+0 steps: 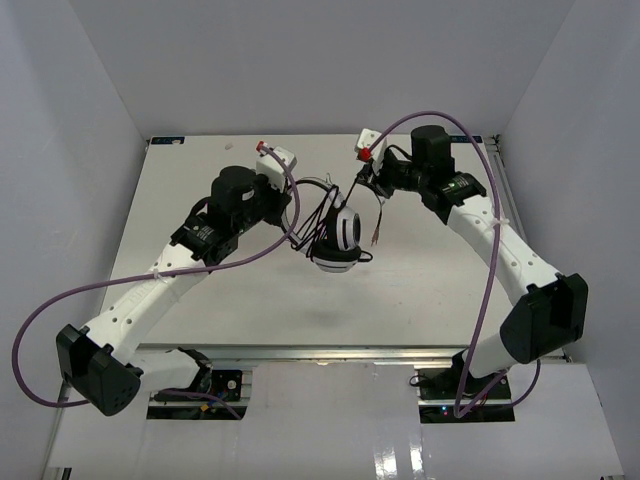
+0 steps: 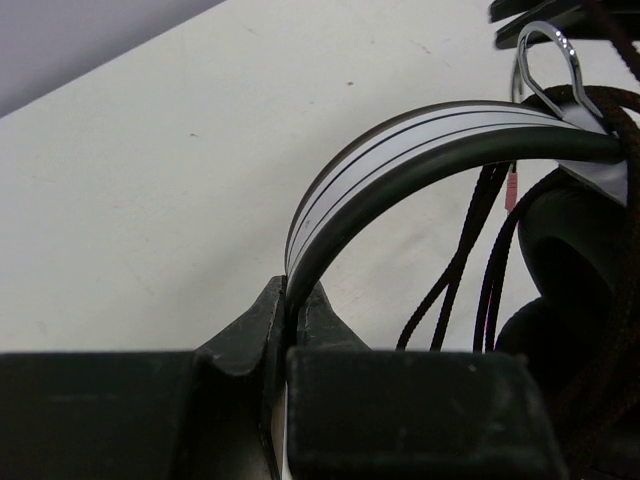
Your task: Wrap the headphones
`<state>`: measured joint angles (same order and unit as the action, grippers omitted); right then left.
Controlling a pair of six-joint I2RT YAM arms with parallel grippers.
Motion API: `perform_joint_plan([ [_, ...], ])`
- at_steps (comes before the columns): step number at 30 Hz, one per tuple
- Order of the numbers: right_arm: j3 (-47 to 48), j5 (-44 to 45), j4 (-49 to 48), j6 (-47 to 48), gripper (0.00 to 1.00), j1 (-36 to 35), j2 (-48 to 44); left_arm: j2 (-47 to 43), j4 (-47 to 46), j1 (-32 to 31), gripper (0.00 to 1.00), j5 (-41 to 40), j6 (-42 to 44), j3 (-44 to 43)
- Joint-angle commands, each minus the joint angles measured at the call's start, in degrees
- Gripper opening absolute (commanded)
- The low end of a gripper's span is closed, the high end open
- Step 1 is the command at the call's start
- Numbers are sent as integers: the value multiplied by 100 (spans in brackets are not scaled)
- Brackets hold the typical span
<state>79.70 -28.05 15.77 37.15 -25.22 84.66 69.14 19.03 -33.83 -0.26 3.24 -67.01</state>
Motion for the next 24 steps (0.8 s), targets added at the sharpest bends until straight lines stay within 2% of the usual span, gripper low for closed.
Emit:
perform_joint_plan([
  [1, -374, -2418, -1112, -1539, 21, 321, 183, -199, -333, 4, 0, 1063, -898, -441],
  [3, -699, -3010, -1515, -1982, 21, 353, 231, -188, -502, 8, 0, 1069, -1219, -465],
  [6, -1526, -3856, -3176, -3539, 22, 377, 314, -155, -867, 8, 0, 1027, -1914, -410],
  [11, -2315, -4169, -5662, -5730, 27, 397, 544, -53, -1414, 25, 0, 360, -2608, -183],
  [16, -2725, -4145, -6772, -6672, 29, 413, 787, 47, -1876, 91, 0, -301, -3138, 216],
  [17, -2815, -4126, -7025, -6878, 32, 418, 854, 52, -2019, 119, 0, -346, -3305, 317],
  [24, -3013, -4178, -9003, -8342, 45, 439, 1561, 145, -2657, 278, 0, -90, -3857, 744],
])
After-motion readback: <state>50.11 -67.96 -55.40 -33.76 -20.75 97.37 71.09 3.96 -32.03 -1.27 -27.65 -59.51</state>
